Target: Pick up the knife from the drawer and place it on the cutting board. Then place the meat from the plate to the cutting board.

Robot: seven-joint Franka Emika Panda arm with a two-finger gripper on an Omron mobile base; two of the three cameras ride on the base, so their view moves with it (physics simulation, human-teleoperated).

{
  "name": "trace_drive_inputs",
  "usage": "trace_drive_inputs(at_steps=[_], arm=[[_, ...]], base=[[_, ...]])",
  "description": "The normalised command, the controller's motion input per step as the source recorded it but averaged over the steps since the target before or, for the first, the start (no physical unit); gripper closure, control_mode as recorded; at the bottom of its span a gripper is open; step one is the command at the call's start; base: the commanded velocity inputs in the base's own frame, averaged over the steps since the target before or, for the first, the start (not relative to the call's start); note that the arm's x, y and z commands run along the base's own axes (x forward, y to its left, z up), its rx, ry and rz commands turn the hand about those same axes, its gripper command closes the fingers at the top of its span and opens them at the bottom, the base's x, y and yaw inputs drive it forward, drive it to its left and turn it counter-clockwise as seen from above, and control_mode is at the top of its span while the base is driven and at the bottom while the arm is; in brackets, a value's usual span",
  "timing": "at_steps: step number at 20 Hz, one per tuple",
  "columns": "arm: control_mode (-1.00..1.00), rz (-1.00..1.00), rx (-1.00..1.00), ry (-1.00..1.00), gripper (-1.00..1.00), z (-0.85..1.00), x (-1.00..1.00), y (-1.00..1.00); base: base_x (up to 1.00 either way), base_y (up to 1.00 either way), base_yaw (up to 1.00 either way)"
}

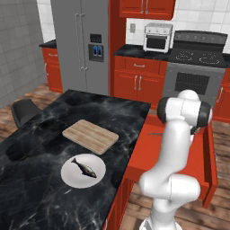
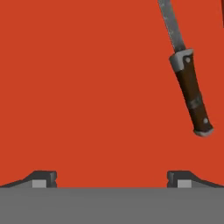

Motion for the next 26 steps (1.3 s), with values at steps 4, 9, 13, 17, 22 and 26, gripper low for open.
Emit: trace_drive_inputs(at_steps=[4, 9, 13, 17, 22, 26], arm=[[-1.0, 0.23, 0.01, -0.05, -1.0, -0.03, 0.46, -0.02], [-1.0, 0.3, 0.0, -0.07, -1.0, -0.13, 0.43, 0.0], [-1.0, 0.3, 0.0, -0.02, -1.0, -0.12, 0.45, 0.0], [-1.0, 0.18, 0.0, 0.0, -1.0, -0.1, 0.23, 0.0], [-1.0, 0.05, 0.0, 0.0, -1.0, -0.06, 0.31, 0.0], [-1.0, 0.0, 0.0, 0.0, -1.0, -0.05, 0.34, 0.0]], base=[[0.0, 0.0, 0.0], [0.0, 0.0, 0.0], [0.0, 0.0, 0.0], [0.0, 0.0, 0.0], [0.0, 0.0, 0.0], [0.0, 0.0, 0.0]])
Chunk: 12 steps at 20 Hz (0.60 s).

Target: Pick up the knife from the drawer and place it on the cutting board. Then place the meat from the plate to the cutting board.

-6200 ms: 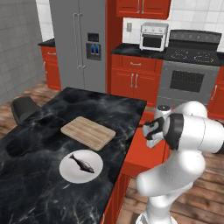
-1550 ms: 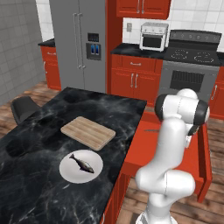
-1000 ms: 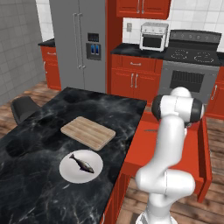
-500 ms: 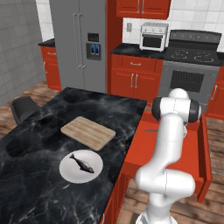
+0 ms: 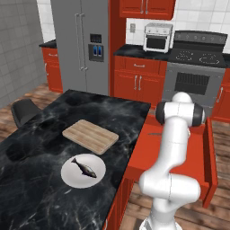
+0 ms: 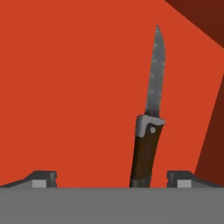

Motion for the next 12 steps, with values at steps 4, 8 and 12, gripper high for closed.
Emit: trace_drive_inputs(at_steps=[4, 8, 12], arm=[[-1.0, 0.0, 0.0, 0.01, -1.0, -0.13, 0.27, 0.0], [-1.0, 0.0, 0.0, 0.0, -1.0, -0.18, 0.28, 0.0], [-1.0, 0.0, 0.0, 0.0, -1.0, -0.23, 0.21, 0.0]], base=[[0.0, 0.0, 0.0], [0.0, 0.0, 0.0], [0.0, 0.0, 0.0]])
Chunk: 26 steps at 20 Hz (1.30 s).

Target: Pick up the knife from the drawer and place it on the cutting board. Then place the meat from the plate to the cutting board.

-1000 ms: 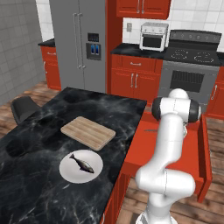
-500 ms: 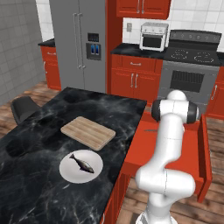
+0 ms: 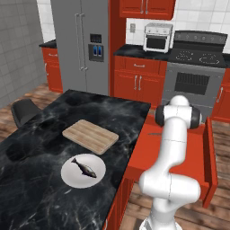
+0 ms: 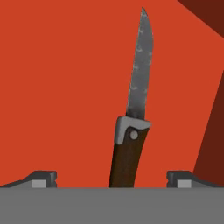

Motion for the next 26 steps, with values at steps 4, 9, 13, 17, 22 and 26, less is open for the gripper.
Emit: trace_drive_inputs(at_steps=[4, 9, 13, 17, 22, 26], arm=[[-1.0, 0.0, 0.0, 0.0, -1.0, -0.22, 0.22, 0.0], [-1.0, 0.0, 0.0, 0.0, -1.0, -0.23, 0.17, 0.0], [-1.0, 0.0, 0.0, 0.0, -1.0, -0.25, 0.19, 0.0], [-1.0, 0.0, 0.0, 0.0, -1.0, -0.27, 0.05, 0.0], [-1.0, 0.0, 0.0, 0.0, -1.0, -0.3, 0.0, 0.0], [-1.0, 0.0, 0.0, 0.02, -1.0, -0.31, 0.0, 0.0]], base=[[0.0, 0.0, 0.0], [0.0, 0.0, 0.0], [0.0, 0.0, 0.0], [0.0, 0.0, 0.0], [0.0, 0.0, 0.0], [0.0, 0.0, 0.0]])
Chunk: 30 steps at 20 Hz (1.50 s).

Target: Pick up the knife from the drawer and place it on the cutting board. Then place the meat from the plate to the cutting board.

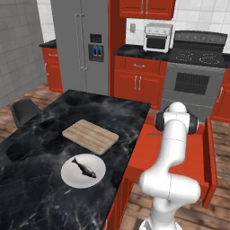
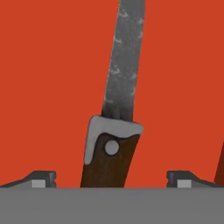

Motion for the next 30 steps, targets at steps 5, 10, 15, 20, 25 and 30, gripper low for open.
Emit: trace_drive_inputs(at_steps=[5, 10, 15, 20, 25, 30], arm=[[-1.0, 0.0, -0.03, 0.06, 1.0, -0.39, 0.0, 0.01], [-1.0, 0.0, -0.06, 0.07, 1.0, -0.48, 0.0, 0.04], [-1.0, 0.0, -0.01, 0.0, 1.0, -0.3, -0.03, 0.0], [-1.0, 0.0, 0.0, -0.02, 1.0, -0.06, -0.21, 0.0], [-1.0, -0.01, 0.0, -0.08, 1.0, 0.05, -0.47, -0.05], [-1.0, -0.04, 0.0, -0.08, 1.0, 0.41, -0.58, -0.14]], base=[[0.0, 0.0, 0.0], [0.0, 0.0, 0.0], [0.0, 0.0, 0.0], [0.0, 0.0, 0.0], [0.0, 0.0, 0.0], [0.0, 0.0, 0.0]])
